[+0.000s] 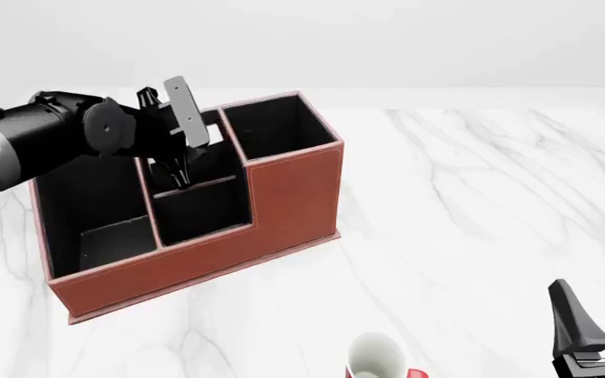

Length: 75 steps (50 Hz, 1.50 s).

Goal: Pick up the book and place it in the front compartment of the caddy.

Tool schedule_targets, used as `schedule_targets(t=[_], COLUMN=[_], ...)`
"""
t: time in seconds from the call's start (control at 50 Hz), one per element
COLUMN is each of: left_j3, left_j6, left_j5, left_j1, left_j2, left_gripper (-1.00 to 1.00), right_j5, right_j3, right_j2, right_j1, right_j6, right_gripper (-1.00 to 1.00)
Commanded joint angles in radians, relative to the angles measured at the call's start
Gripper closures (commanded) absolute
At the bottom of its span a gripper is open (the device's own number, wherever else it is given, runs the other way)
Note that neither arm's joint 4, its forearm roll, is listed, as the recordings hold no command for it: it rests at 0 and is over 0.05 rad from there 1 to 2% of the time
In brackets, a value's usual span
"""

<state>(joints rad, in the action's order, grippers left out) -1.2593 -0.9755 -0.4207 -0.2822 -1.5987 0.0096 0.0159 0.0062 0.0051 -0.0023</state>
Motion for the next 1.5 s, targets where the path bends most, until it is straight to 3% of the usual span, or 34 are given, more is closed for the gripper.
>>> schedule_targets(t=[0.02, 0.66, 0.68, 1.5], left_j3=[-0.006, 0.026, 0.022, 0.007], left_j6=[-0.020, -0.036, -0.037, -0.038], left_j5=[0.037, 0.120, 0.124, 0.127], left_j1=[0.018, 0.011, 0.014, 0.035], left_j2=[-0.026, -0.059, -0.065, -0.070], left_gripper=[1.00, 1.00, -1.00, -1.00], right_j5=[0.000, 0.000, 0.000, 0.000], right_j3=[0.000, 0.000, 0.000, 0.000], right_j2=[0.000, 0.000, 0.000, 0.000], right_j1=[0.000, 0.000, 0.000, 0.000], right_j6=[0.000, 0.000, 0.000, 0.000], right_gripper=[-1.00, -1.00, -1.00, -1.00])
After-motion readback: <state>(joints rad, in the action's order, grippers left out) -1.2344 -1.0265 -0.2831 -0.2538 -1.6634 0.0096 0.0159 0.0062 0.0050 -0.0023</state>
